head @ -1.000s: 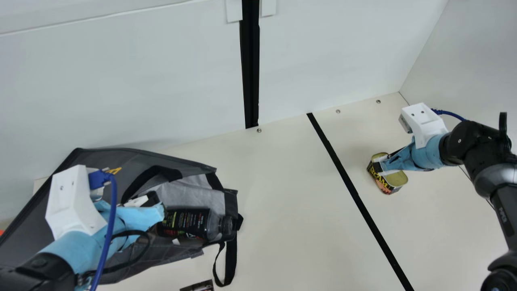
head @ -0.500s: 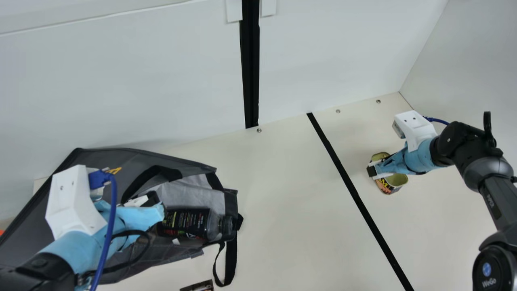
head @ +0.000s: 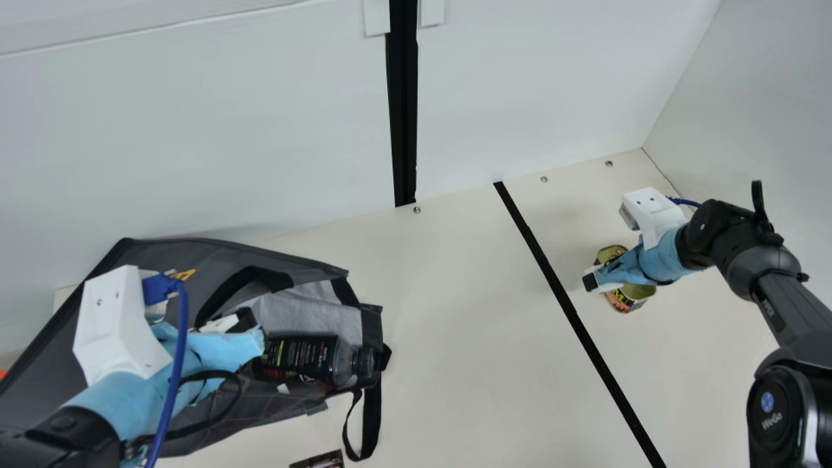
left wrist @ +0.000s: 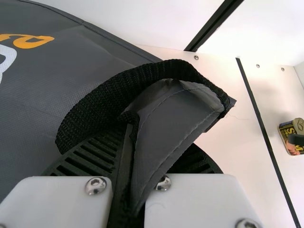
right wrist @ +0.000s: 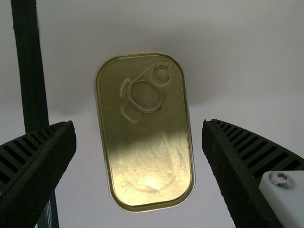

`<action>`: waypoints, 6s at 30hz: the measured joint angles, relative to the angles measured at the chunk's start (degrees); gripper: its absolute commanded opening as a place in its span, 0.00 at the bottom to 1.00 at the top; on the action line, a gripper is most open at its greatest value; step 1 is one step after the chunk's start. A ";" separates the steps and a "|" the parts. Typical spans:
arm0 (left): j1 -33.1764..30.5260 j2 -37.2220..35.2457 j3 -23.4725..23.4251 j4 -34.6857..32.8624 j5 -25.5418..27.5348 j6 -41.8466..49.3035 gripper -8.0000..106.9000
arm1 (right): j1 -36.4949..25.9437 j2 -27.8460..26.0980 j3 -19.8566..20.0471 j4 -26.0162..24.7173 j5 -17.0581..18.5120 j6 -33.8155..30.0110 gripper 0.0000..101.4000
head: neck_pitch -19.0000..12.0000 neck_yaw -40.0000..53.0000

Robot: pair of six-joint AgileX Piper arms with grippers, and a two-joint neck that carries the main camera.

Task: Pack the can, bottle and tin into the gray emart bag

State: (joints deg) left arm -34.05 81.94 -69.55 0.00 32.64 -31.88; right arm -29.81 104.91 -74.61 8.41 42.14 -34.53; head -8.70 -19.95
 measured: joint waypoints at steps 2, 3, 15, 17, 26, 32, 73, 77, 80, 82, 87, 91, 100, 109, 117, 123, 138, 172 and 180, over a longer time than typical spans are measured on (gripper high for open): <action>0.00 0.00 0.00 0.00 0.00 0.00 0.16 | 0.00 0.66 -0.25 -0.20 -0.18 0.12 0.90 | 0.00 0.09; 0.00 0.00 0.00 0.00 0.00 0.00 0.16 | 0.00 0.99 -0.31 -0.43 -0.24 0.26 0.90 | 0.00 0.09; 0.00 0.00 0.00 0.00 0.00 0.00 0.16 | 0.06 3.57 -0.53 -1.55 -0.84 0.95 0.44 | 0.00 0.09; 0.00 0.00 0.00 0.00 0.00 0.00 0.16 | 0.06 3.71 -0.58 -1.53 -0.86 0.95 0.30 | 0.00 0.09; 0.00 0.00 0.00 0.00 0.00 0.00 0.16 | 0.19 3.71 -1.24 -0.31 0.05 0.15 0.00 | 0.00 0.09; 0.00 0.00 0.00 0.00 0.00 0.00 0.16 | 0.73 2.72 -1.72 0.59 0.25 -0.69 0.00 | 0.00 0.00; 0.00 0.00 0.00 0.00 0.00 0.00 0.16 | 9.65 -7.15 -0.18 4.07 4.12 -6.26 0.00 | 0.00 0.09; 0.00 0.00 0.00 0.00 0.00 0.00 0.16 | 10.74 -8.69 0.97 4.20 4.27 -6.69 0.00 | 0.00 0.09; 0.00 0.00 0.00 0.00 0.00 0.00 0.16 | 11.61 -9.95 1.96 4.37 4.27 -6.99 0.00 | 0.00 0.09; 0.00 0.00 0.00 0.00 0.00 0.00 0.16 | 12.15 -10.72 2.70 4.58 4.29 -7.03 0.00 | 0.00 0.00; 0.00 0.00 0.00 0.00 0.00 0.00 0.16 | 13.82 -12.84 4.47 4.58 4.41 -7.19 0.00 | 0.00 0.09; 0.00 0.00 0.00 0.00 0.00 0.00 0.16 | 15.03 -14.41 5.63 4.58 4.52 -7.23 0.00 | 0.00 0.09; 0.00 0.00 0.00 0.00 0.00 0.00 0.16 | 18.27 -17.75 8.51 4.58 4.74 -7.06 0.00 | 0.00 0.00; 0.00 0.00 0.00 0.00 0.00 0.00 0.16 | 21.39 -20.76 10.94 4.64 5.12 -6.32 0.00 | 0.00 0.09; 0.00 0.00 0.00 0.00 0.00 0.00 0.16 | 24.69 -24.04 13.12 4.64 5.52 -5.14 0.00 | 0.00 0.09; 0.00 0.00 0.00 0.00 0.00 0.00 0.16 | 27.39 -26.93 14.98 4.17 6.12 -3.68 0.00 | 0.00 0.00; 0.00 0.00 0.00 0.00 0.00 0.00 0.16 | 34.20 -32.91 18.76 3.17 8.38 -2.06 0.00 | 0.00 0.09; 0.00 0.00 0.00 0.00 0.00 0.00 0.16 | 48.70 -35.67 22.60 3.77 8.06 -0.96 0.00 | 0.00 0.09; 0.00 0.00 0.00 0.00 0.00 0.00 0.16 | 49.71 -33.67 21.91 6.20 5.94 -3.19 0.00 | 0.00 0.00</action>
State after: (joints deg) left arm -34.05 81.94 -69.55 0.00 32.64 -31.88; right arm 19.90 71.24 -52.70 14.61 48.08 -37.72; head -8.70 -19.95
